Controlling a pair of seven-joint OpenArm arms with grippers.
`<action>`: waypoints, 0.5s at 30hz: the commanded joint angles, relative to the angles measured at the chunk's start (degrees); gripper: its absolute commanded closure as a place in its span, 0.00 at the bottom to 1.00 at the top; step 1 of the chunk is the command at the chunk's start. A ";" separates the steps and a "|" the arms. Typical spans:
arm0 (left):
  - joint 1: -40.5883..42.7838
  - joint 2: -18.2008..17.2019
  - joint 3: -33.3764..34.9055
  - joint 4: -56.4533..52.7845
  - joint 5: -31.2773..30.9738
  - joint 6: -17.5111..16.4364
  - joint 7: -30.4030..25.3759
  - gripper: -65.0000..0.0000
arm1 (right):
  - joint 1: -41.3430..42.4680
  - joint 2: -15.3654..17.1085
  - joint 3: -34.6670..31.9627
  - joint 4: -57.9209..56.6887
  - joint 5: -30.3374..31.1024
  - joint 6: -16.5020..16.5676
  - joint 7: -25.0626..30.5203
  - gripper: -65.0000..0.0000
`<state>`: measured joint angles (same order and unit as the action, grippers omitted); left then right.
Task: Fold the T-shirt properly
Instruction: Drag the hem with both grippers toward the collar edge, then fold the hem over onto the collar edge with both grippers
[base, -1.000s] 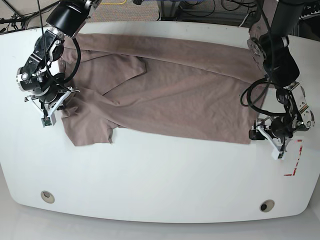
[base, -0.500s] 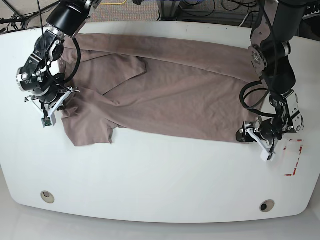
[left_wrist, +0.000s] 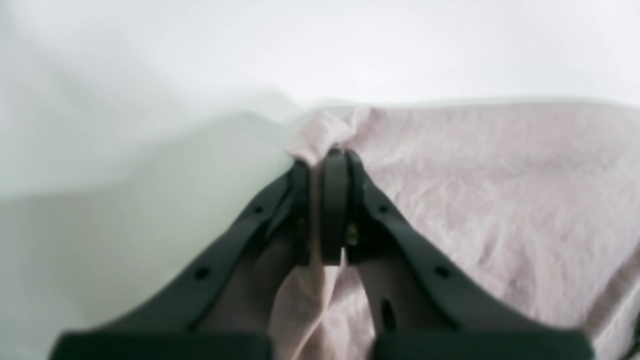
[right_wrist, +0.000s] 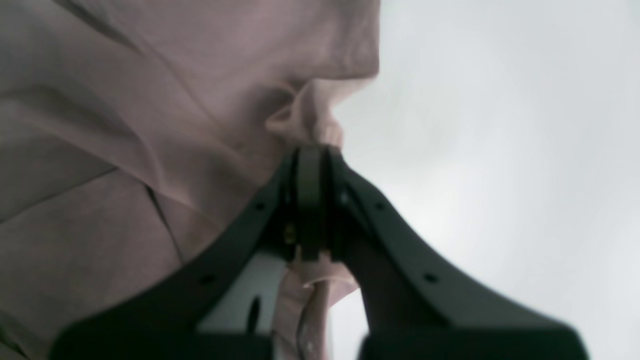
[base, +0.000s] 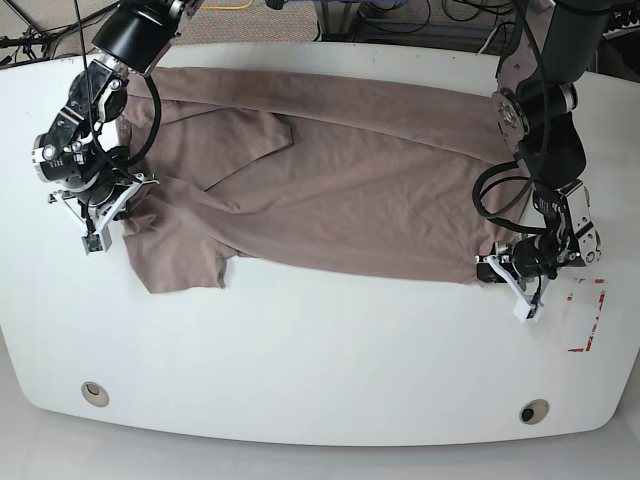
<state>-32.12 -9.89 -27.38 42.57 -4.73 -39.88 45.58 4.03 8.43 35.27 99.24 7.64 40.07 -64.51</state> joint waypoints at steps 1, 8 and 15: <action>-1.77 -0.53 -0.01 0.73 -0.94 -0.12 -0.79 1.00 | 1.99 0.85 0.12 0.85 0.40 -0.07 1.26 1.00; -1.86 -0.53 -0.27 5.57 -1.03 -0.12 2.81 1.00 | 2.60 1.11 0.12 2.25 0.40 -0.07 1.26 1.00; 1.57 -0.44 -0.36 17.87 -1.11 -0.12 10.81 1.00 | 2.96 1.20 0.21 5.15 0.49 -0.07 0.29 1.00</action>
<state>-30.83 -9.61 -27.70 54.37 -4.91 -39.90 55.05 5.85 8.62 35.27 101.97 7.68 40.05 -64.77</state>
